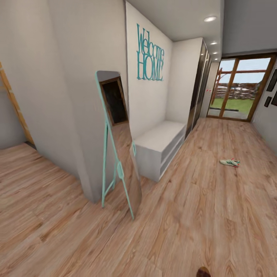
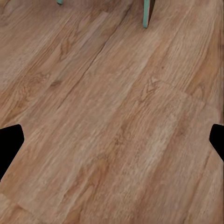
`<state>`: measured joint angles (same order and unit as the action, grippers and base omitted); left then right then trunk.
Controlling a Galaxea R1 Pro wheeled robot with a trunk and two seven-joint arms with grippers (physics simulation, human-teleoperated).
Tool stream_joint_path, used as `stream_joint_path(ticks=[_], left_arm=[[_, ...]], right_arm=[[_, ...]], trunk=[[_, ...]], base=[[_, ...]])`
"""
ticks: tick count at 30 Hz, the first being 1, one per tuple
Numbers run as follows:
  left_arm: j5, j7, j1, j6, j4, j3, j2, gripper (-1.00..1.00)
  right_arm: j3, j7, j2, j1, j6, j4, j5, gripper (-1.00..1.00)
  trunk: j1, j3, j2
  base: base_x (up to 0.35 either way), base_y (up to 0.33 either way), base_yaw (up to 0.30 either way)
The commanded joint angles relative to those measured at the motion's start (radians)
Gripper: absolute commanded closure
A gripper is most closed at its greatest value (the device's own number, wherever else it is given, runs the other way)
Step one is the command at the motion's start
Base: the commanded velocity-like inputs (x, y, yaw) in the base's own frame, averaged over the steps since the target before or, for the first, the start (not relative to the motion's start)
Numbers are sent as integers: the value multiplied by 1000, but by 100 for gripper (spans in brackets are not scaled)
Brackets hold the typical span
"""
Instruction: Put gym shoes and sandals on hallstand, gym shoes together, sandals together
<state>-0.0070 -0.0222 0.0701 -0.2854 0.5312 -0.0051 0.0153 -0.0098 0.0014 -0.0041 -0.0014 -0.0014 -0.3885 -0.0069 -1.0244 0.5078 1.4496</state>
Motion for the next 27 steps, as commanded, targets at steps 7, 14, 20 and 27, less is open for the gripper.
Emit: stream_joint_path(ticks=[7,14,20,27], left_arm=[[-1,-2,0,-3,0,0,0,-100],[-1,-2,0,-3,0,0,0,-100],[-1,-2,0,-3,0,0,0,-100],[-1,-2,0,-3,0,0,0,-100]], right_arm=[[0,0,1,0,0,0,1,-100],[1,0,0,0,0,0,9,-100],[1,-1,0,0,0,-5,3,-100],[-1,-3,2,0,0,-7,-1,-100]], trunk=[[-1,-2,0],[-1,-2,0],[-1,-2,0],[-1,-5,0]], base=[[344,-2,-144],[342,0,-15],[334,0,-2],[151,0,-157]])
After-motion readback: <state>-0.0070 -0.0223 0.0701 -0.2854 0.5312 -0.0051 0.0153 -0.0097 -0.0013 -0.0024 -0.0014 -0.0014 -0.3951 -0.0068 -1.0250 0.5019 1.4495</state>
